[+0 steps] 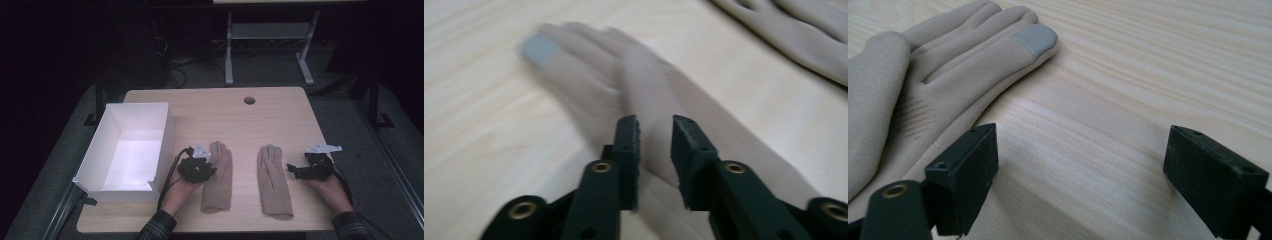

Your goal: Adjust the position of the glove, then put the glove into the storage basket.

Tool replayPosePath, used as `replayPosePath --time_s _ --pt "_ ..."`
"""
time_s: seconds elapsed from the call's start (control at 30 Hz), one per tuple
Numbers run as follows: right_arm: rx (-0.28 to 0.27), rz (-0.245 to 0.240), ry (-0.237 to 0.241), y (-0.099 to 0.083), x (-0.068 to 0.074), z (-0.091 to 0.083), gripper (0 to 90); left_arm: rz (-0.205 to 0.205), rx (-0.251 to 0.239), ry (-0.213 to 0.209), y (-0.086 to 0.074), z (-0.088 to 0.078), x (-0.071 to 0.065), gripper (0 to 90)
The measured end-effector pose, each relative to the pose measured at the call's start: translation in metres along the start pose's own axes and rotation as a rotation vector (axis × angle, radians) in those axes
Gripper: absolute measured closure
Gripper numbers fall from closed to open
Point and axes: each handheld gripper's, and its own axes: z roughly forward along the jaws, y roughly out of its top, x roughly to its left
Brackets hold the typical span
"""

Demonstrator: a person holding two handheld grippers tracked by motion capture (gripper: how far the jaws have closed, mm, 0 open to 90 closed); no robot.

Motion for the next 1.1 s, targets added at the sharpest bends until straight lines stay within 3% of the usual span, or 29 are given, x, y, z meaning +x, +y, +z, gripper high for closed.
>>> replayPosePath --time_s 0.2,0.37,0.47,0.57,0.73,0.8,0.9,0.97,1.1 --pt "0.002 0.003 0.001 0.000 0.000 0.000 14.0 -0.056 0.011 0.042 0.000 0.011 0.015 64.7" --pt "0.001 0.002 0.001 0.000 0.000 0.000 14.0 -0.069 0.027 0.021 -0.003 0.017 0.017 61.8" --pt "0.002 0.003 0.001 0.000 0.001 0.000 14.0 -0.057 0.044 0.017 -0.005 0.022 0.015 61.2" --pt "0.001 0.000 0.001 0.000 0.000 0.000 14.0 -0.049 0.040 0.009 -0.006 0.023 0.014 64.9" --pt "0.005 -0.011 0.005 0.001 0.001 0.000 14.6 -0.014 0.050 -0.024 -0.005 0.024 0.013 80.6" --pt "0.018 -0.032 0.007 0.004 0.003 -0.002 23.5 -0.016 0.052 -0.035 -0.004 0.024 0.014 85.5" --pt "-0.012 -0.050 0.046 0.009 0.006 -0.013 37.7 -0.043 0.049 -0.062 -0.001 0.024 0.017 87.2" --pt "-0.024 -0.064 0.069 0.009 0.009 -0.022 47.5 -0.070 0.031 -0.089 0.002 0.023 0.020 87.4" --pt "-0.007 -0.089 0.141 0.005 0.018 -0.036 70.6 -0.086 -0.014 -0.114 0.010 0.016 0.023 87.5"
